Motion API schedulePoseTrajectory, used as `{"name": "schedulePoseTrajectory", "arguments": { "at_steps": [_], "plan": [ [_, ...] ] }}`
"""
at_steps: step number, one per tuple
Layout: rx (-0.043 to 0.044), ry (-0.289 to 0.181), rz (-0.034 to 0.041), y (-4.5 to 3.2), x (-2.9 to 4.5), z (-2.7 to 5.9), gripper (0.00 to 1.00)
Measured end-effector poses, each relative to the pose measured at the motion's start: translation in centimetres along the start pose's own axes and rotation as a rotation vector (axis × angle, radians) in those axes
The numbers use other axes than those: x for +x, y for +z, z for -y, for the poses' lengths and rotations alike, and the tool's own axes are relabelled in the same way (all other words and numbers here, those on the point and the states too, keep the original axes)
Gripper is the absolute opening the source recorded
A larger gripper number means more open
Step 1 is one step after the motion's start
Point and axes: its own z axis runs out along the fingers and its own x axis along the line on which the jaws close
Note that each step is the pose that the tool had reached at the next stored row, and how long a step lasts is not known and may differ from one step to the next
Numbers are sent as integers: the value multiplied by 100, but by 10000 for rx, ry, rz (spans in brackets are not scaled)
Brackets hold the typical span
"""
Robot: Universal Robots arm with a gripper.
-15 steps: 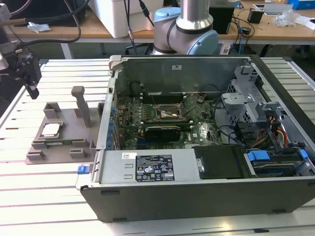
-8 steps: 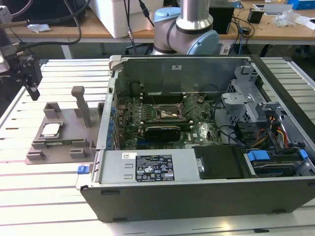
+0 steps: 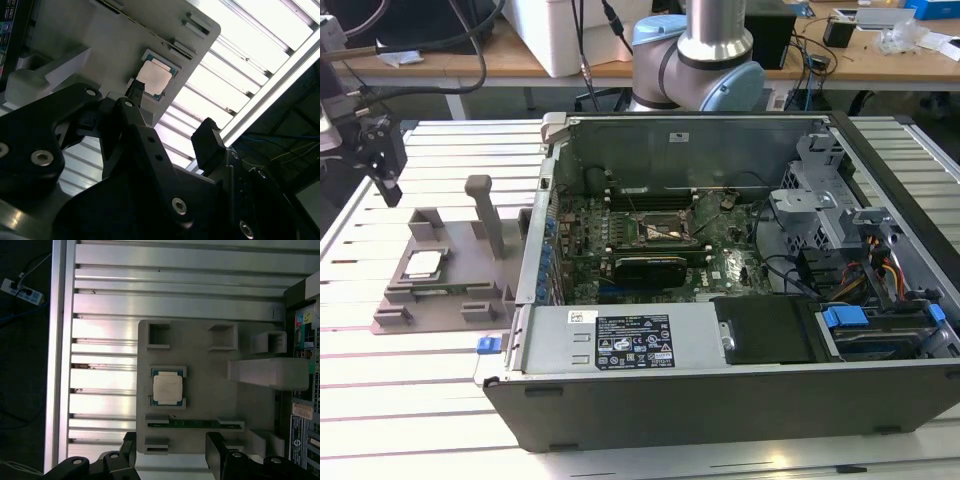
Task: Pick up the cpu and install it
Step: 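Pick up the cpu and move it towards the insertion slot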
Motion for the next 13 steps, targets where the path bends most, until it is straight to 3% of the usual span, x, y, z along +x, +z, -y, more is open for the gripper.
{"name": "schedulePoseTrajectory", "arguments": {
  "at_steps": [13],
  "plan": [
    [-1,0,1,50,1,0,66]
  ]
}}
